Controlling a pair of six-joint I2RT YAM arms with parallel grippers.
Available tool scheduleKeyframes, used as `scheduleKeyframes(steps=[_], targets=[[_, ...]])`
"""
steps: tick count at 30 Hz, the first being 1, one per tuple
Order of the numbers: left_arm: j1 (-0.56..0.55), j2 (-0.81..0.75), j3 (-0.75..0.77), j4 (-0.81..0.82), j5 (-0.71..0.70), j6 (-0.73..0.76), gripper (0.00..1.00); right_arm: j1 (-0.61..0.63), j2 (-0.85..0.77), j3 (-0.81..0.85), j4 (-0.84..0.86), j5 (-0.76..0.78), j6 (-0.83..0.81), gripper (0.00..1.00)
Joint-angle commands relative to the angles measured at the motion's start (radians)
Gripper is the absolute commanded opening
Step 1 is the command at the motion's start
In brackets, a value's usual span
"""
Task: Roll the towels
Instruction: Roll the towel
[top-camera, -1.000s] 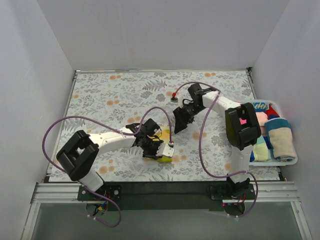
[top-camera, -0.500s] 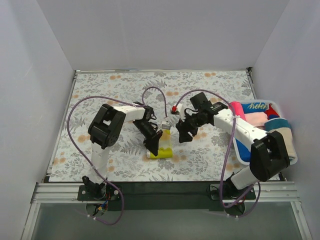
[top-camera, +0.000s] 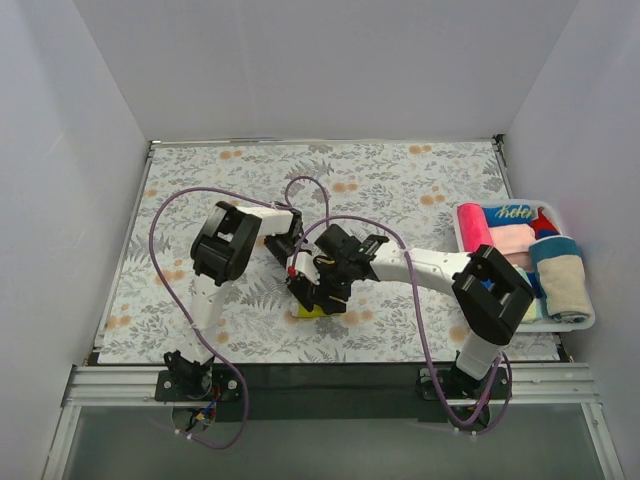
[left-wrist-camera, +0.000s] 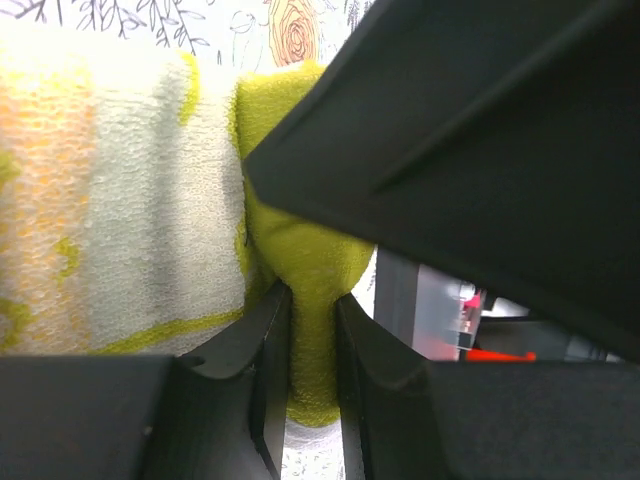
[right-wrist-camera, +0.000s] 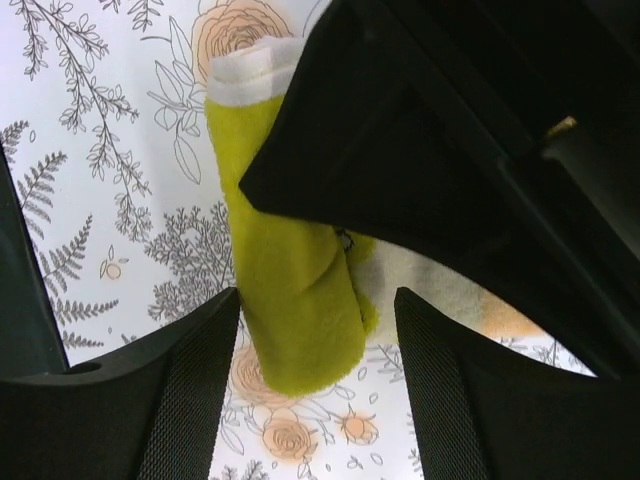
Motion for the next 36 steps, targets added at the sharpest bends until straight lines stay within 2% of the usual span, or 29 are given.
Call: scheduleKeyframes(steps=[1, 3, 6, 7, 9, 10, 11, 17, 22, 28, 29, 31, 32, 33, 34, 35, 36], targets=[[0.013, 0.064, -0.011, 0.174, -0.270, 0.063, 0.15, 0.026, 0.021, 0.027, 0.081, 0.023, 0.000, 0.58], [0.018, 0.061, -0.015, 0.187, -0.267, 0.058, 0.15, 0.033, 0.041, 0.012, 0.102, 0.020, -0.002, 0.54], [0.025, 0.053, -0.017, 0.206, -0.261, 0.042, 0.18, 0.034, 0.065, -0.008, 0.102, 0.005, -0.019, 0.40], [0.028, 0.049, -0.023, 0.210, -0.259, 0.040, 0.19, 0.033, 0.071, -0.016, 0.102, 0.002, -0.025, 0.29], [0.038, 0.030, -0.031, 0.228, -0.250, 0.031, 0.22, 0.033, 0.076, -0.039, 0.096, -0.012, -0.041, 0.18], [0.042, 0.019, -0.037, 0.234, -0.245, 0.029, 0.23, 0.033, 0.079, -0.042, 0.075, -0.035, -0.048, 0.08], [0.047, 0.001, -0.038, 0.236, -0.229, 0.032, 0.24, 0.032, 0.082, -0.043, 0.060, -0.049, -0.051, 0.02], [0.143, -0.131, -0.052, 0.226, -0.094, 0.069, 0.41, 0.003, 0.126, 0.006, -0.081, -0.222, -0.039, 0.01], [0.257, -0.310, -0.087, 0.254, -0.052, 0.063, 0.47, -0.032, 0.151, 0.047, -0.140, -0.340, 0.024, 0.01], [0.400, -0.523, -0.187, 0.367, -0.122, 0.017, 0.50, -0.094, 0.222, 0.114, -0.186, -0.480, 0.083, 0.01], [0.409, -0.628, -0.205, 0.439, -0.179, -0.004, 0.51, -0.100, 0.254, 0.127, -0.198, -0.494, 0.083, 0.01], [0.412, -0.744, -0.257, 0.495, -0.234, -0.001, 0.55, -0.114, 0.292, 0.157, -0.253, -0.521, 0.064, 0.01], [0.412, -0.848, -0.273, 0.545, -0.270, -0.009, 0.59, -0.120, 0.324, 0.179, -0.266, -0.531, 0.057, 0.01], [0.412, -0.900, -0.288, 0.567, -0.287, -0.018, 0.68, -0.124, 0.337, 0.185, -0.282, -0.546, 0.047, 0.01], [0.410, -0.942, -0.297, 0.576, -0.297, -0.015, 0.80, -0.140, 0.346, 0.190, -0.284, -0.554, 0.046, 0.01], [0.410, -0.977, -0.322, 0.602, -0.305, -0.027, 0.98, -0.147, 0.367, 0.199, -0.289, -0.564, 0.044, 0.01], [0.407, -1.040, -0.334, 0.617, -0.322, -0.085, 0.98, -0.154, 0.378, 0.203, -0.298, -0.574, 0.041, 0.01]])
